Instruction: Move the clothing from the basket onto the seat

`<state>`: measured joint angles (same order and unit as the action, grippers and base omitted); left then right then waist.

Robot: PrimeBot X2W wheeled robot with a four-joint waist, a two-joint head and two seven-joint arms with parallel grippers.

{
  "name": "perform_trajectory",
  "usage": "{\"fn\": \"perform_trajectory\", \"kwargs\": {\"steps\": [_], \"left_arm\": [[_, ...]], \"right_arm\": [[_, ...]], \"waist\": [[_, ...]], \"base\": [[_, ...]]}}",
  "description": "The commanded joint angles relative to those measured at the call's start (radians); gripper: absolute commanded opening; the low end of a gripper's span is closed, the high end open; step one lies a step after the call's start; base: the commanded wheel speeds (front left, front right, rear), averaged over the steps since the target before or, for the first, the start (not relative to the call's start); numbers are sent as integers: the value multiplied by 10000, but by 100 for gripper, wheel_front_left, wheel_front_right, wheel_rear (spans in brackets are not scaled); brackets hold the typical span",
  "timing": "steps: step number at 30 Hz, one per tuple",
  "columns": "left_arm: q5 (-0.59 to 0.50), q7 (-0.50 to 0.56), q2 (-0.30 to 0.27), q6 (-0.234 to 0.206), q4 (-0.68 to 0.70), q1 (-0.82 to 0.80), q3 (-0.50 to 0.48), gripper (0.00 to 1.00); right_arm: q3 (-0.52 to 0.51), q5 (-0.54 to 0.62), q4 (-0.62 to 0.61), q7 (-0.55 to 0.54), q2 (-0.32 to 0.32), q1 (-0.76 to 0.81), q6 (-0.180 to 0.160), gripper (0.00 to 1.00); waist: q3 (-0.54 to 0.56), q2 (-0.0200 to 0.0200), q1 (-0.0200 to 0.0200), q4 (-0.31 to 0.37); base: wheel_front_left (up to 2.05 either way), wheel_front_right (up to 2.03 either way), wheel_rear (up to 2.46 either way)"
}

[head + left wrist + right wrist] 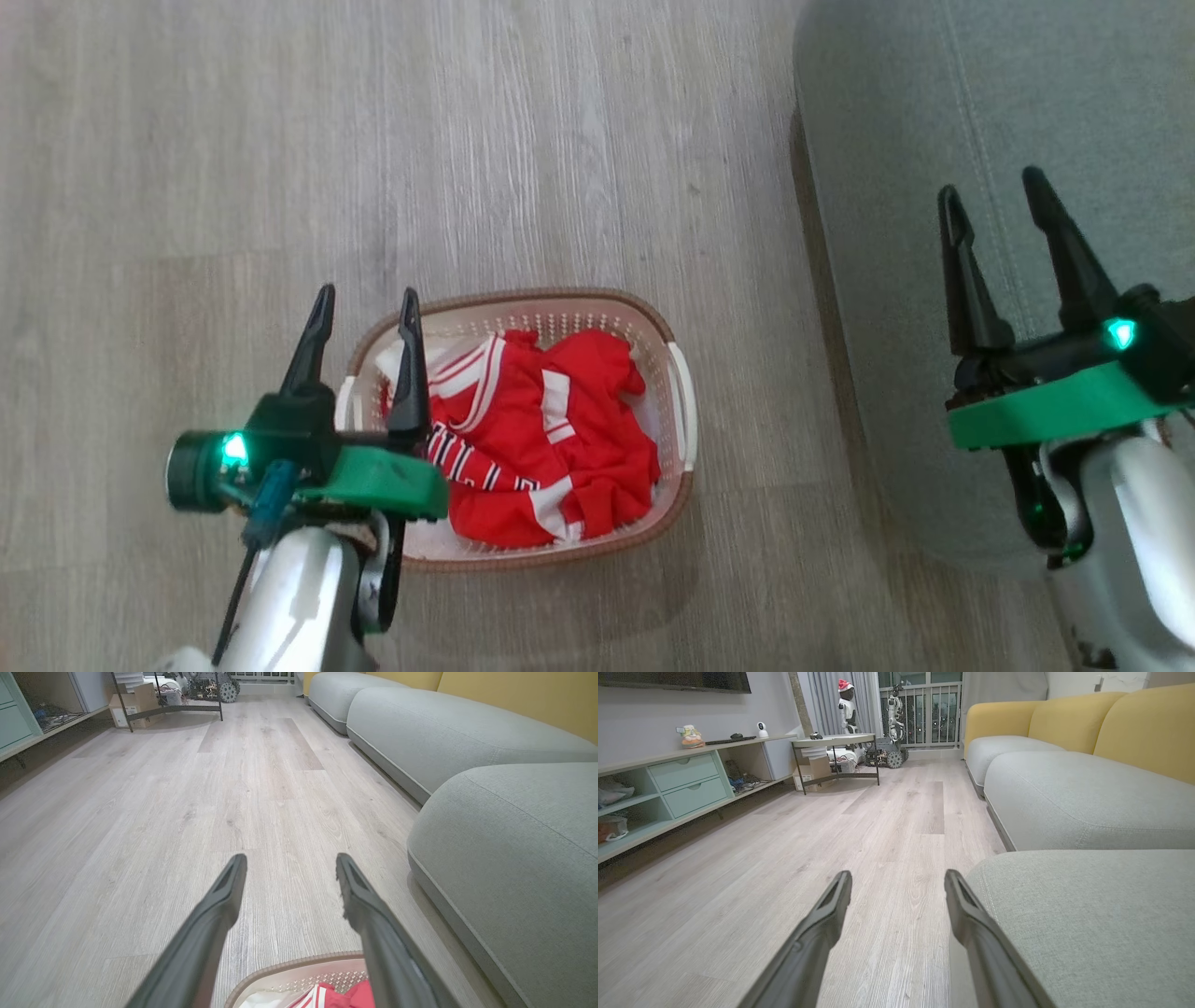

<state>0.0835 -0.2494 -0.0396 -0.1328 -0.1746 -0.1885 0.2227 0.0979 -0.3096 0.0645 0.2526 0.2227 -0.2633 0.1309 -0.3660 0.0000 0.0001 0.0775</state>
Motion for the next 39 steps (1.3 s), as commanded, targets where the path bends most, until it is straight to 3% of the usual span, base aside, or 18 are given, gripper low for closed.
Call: {"fn": "perform_trajectory", "kwargs": {"steps": [1,8,14,29,39], "left_arm": [[-9,-124,-106,-58,228,-331,-216,100],[194,-124,-106,-165,-220,-1116,-87,100],[561,-124,-106,-44,-1498,-2057,308,100],[2912,-43,-106,935,-7479,-4675,1575,100],[3750,573,-106,1167,-10166,-6218,2375,100]], "right_arm": [[113,-94,-390,91,154,-214,-2,100],[-50,-280,-856,92,210,-729,-2,100],[-196,-461,-1211,92,330,-1281,-2,100],[-239,-630,-1877,92,363,-2295,-2,100],[-170,-717,-2499,92,242,-2756,-2,100]], "waist": [[-251,0,-1,105],[-1285,0,-1,327],[-2082,0,-1,489],[-3289,0,-1,966],[-4072,0,-1,1439]], "base": [[0,0,0],[0,0,0],[0,0,0],[0,0,0],[0,0,0]]}}
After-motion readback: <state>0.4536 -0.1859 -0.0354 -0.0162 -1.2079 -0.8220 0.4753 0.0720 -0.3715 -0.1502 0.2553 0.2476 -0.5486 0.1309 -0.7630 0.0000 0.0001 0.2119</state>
